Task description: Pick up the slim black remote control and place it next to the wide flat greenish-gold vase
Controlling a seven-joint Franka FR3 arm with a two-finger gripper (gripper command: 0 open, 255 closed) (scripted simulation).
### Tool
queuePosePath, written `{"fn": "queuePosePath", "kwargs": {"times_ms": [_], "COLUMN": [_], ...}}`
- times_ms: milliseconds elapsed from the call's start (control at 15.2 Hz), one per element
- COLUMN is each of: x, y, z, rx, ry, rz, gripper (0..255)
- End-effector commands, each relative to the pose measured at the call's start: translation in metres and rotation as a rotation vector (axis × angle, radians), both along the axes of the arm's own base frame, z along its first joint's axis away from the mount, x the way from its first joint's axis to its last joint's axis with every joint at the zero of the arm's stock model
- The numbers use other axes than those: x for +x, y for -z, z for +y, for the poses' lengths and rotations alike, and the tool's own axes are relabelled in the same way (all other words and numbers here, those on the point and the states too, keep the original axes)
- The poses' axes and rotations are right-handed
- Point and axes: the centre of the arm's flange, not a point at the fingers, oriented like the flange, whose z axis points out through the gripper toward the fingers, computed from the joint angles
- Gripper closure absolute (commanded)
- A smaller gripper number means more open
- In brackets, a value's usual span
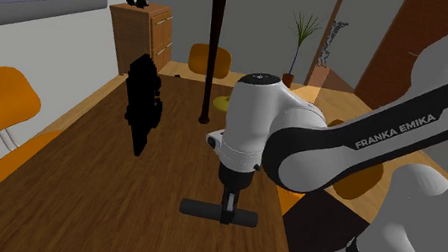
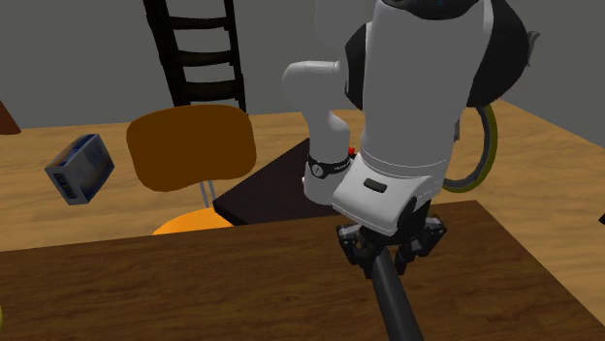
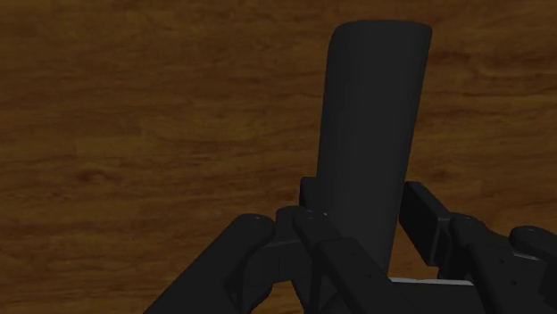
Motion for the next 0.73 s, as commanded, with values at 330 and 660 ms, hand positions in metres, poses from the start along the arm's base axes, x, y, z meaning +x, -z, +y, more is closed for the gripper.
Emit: {"fn": "queuePosePath", "kwargs": {"times_ms": [330, 660], "x": [0.000, 0.000], "y": [-0.037, -0.063], "z": [-0.001, -0.001], "rx": [0.000, 0.000], "ry": [0.000, 0.000], "rz": [0.000, 0.000], "gripper": [255, 255]}}
